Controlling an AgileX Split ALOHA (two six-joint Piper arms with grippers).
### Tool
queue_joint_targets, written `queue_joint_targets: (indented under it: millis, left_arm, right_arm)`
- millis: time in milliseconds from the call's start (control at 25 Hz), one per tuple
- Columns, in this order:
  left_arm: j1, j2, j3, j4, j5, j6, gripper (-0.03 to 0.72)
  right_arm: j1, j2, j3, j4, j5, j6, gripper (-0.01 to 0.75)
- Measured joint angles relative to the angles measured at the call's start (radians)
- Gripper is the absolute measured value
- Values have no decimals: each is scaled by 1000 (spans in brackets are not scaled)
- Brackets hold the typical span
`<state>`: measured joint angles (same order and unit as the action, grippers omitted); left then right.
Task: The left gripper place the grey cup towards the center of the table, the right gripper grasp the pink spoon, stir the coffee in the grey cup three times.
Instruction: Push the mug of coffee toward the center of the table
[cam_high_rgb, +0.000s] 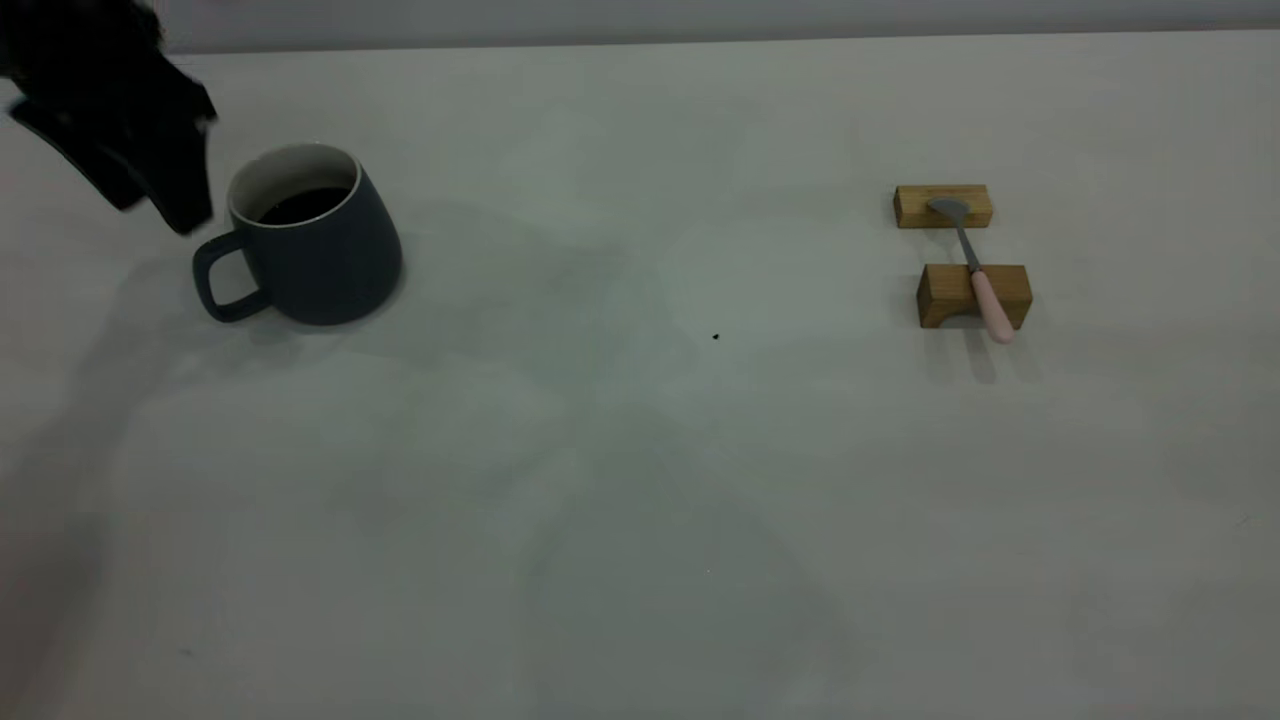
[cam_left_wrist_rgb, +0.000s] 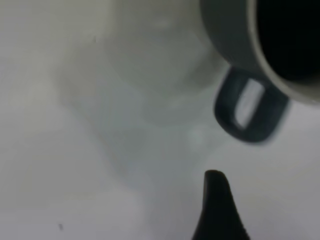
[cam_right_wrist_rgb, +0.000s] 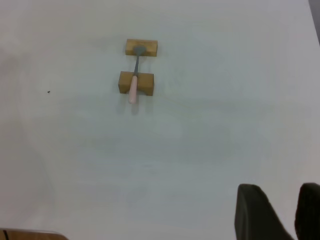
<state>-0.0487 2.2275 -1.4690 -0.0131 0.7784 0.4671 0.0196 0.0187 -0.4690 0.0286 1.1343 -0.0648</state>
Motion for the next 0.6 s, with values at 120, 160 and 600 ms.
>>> queue_joint_targets:
  millis: [120, 160, 600]
  left_arm:
    - [-23, 47, -38, 2, -12, 55, 567]
    - [-31, 56, -44, 3, -20, 63, 567]
    - [-41, 116, -48, 104, -171, 109, 567]
  right_arm:
    - [0, 0, 0, 0, 0, 0, 239]
    - [0, 0, 0, 0, 0, 0, 239]
    - [0, 0, 0, 0, 0, 0, 239]
